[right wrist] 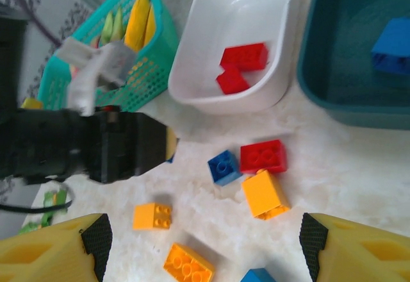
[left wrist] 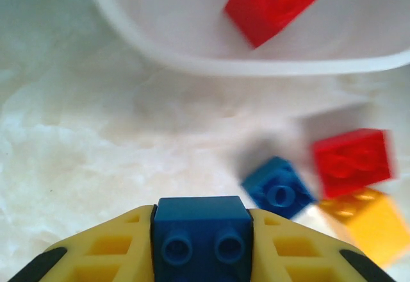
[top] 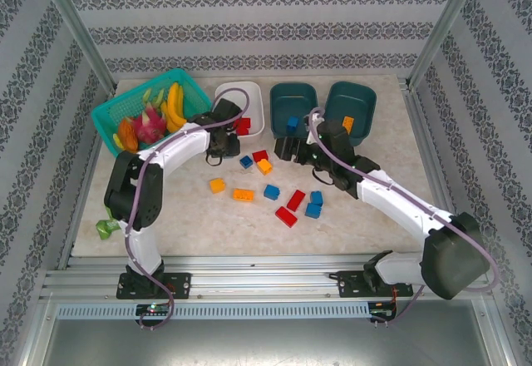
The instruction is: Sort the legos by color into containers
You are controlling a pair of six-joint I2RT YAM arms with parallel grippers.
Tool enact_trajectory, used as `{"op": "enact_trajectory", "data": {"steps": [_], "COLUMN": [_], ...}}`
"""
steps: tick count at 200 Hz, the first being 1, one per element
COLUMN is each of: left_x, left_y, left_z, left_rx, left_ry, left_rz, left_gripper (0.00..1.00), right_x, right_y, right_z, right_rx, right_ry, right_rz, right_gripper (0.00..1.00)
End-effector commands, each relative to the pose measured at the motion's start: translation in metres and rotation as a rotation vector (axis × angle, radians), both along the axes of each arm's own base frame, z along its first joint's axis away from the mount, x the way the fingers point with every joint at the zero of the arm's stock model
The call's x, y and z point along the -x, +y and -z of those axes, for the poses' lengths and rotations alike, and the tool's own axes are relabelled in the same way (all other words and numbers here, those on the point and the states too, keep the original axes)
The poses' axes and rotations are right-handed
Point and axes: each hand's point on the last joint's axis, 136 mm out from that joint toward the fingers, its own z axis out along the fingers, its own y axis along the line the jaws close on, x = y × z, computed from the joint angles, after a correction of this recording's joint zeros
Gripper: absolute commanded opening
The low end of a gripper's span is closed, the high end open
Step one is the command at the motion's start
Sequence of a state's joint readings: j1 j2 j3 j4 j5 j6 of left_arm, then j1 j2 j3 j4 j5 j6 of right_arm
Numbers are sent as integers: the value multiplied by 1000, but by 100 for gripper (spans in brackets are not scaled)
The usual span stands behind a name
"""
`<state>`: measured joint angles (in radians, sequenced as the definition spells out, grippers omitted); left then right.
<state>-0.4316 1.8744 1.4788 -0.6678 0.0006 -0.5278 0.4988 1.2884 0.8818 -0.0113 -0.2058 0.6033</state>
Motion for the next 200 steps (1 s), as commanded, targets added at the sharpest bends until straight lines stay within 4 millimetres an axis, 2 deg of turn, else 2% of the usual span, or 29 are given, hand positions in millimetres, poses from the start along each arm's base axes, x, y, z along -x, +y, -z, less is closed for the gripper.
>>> {"op": "enact_trajectory", "data": {"steps": [1,23,55,86,110,142,178,200], "left_x": [0,-21,-55,-80,-94,-107,-106,-103], "left_y": [-27,-52,-92,-132,-152,-160,-165,-166], "left_z": [-36,-57,-75,-76,-62,-41,-13,-6], "left_rx": [56,95,147,195,224,228,224,220], "left_ry": [-11,-49,-102,-127,-128,-134,-85,-70], "left_rz": [54,91,150,198,201,183,185,185], "left_gripper": [30,30,30,29,29,30,32,34], "right_x": [-17,-32,-51,-63,-68,-65,-60,-60], "right_y": [-27,-47,-72,-94,-105,-109,-108,-106], "right_z": [-22,-26,-33,-27,-19,-13,-2,3], "right_rx": [-4,18,37,20,-3,-1,-7,-9], "right_ry": [-39,-31,-31,29,73,84,115,129], "right_rz": [135,211,296,384,420,419,412,404], "right_gripper": [79,79,79,79,79,79,78,78]}}
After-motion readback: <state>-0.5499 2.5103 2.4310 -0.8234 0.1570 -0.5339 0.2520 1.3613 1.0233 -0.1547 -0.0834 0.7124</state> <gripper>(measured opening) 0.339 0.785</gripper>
